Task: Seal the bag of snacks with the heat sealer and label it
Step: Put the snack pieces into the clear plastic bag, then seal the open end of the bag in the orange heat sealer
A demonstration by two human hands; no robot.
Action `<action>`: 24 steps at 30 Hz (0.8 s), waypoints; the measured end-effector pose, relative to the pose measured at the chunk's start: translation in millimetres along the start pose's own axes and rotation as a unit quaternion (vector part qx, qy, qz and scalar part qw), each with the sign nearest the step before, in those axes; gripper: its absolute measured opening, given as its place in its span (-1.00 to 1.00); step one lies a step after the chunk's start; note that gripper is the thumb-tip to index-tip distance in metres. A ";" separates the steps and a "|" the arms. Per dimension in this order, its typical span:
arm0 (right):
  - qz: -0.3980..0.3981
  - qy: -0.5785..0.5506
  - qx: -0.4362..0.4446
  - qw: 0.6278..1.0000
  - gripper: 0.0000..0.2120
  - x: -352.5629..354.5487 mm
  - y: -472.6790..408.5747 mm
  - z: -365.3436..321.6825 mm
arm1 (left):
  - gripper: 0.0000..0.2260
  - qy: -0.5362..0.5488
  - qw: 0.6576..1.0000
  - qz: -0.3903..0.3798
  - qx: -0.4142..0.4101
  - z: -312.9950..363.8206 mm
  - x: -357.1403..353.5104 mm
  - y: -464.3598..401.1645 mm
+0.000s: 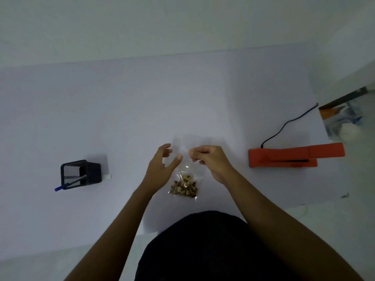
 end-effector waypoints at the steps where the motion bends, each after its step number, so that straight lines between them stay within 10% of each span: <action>1: -0.005 0.002 0.008 1.000 -0.91 -1.3 7.5 -3.0 | -0.52 0.013 1.000 -0.024 -0.009 8.7 -3.8 0.1; 5: -0.003 -0.001 0.017 1.000 -0.95 2.3 32.6 -6.5 | -0.80 0.082 0.992 -0.083 -0.049 43.6 -14.8 8.0; 24: 0.143 -0.073 0.031 0.986 -0.75 137.9 118.0 66.9 | -0.65 0.170 0.971 -0.154 0.066 59.2 -161.2 55.4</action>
Point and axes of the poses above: each hand's wrist, its own y-axis away from the middle knuckle, its own x-axis out of the back of the hand, z = x × y, the point moved 8 cm from there along -y, towards the middle knuckle, and after that the axes turned 7 degrees about y, right-handed, at the moved point
